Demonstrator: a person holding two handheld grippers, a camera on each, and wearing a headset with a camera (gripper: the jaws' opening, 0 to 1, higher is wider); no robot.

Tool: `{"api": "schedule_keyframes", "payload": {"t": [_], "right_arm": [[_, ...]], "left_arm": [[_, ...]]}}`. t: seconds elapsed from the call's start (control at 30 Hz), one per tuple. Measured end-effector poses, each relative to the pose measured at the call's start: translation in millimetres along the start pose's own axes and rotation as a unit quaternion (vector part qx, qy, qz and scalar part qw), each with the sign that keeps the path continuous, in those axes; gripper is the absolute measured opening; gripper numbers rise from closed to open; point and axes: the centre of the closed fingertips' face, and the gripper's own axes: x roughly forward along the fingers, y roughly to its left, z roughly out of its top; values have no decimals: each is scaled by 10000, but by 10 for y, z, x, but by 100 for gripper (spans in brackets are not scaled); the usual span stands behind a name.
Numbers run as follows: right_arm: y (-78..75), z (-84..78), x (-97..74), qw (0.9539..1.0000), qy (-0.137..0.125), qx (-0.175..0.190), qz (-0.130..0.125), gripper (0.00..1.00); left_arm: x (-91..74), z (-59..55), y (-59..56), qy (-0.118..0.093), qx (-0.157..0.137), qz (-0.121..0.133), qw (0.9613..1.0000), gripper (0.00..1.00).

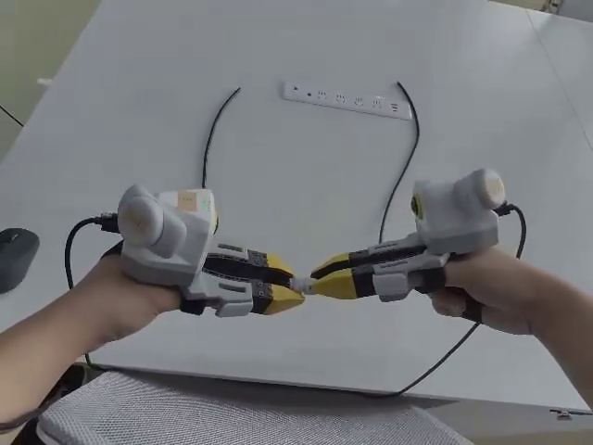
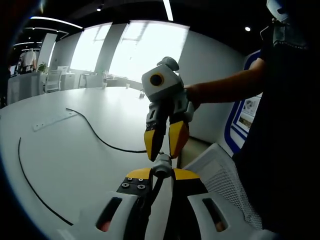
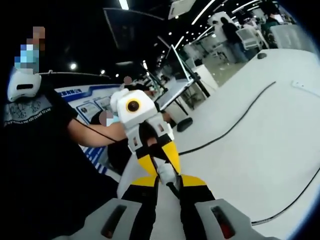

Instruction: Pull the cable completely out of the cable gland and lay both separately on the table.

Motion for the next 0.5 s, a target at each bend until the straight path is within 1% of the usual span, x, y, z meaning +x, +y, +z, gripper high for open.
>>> {"api": "schedule_keyframes", "payload": {"t": [0.07, 0.17, 0.27, 0.3, 0.33, 0.4, 0.47, 0.5], "right_arm": [[18, 6, -3, 10000, -19, -7, 38, 12], [64, 18, 2, 9999, -55, -46, 119, 12], [81, -8, 24, 9998, 29, -156, 122, 11], [81, -14, 26, 9996, 47, -248, 102, 9], [92, -14, 27, 9992, 49, -361, 155, 9], [93, -32, 29, 9990, 106, -410, 128, 9], [82, -54, 30, 9969, 240, -742, 76, 9], [96, -62, 36, 9969, 288, -727, 76, 8]], "left_arm": [[-8, 24, 0, -29, -9, 8, 10000, 15], [-3, 28, -6, -30, 27, 12, 10000, 15], [7, 18, -22, -2, 25, 2, 10000, 15], [9, 14, -28, 5, 17, -7, 10000, 15], [11, 10, -36, 8, -5, -14, 10000, 15], [17, 7, -44, 9, -12, -26, 10000, 15], [22, -13, -52, 47, -56, -52, 10000, 15], [24, -19, -57, 59, -65, -75, 9999, 15]]}}
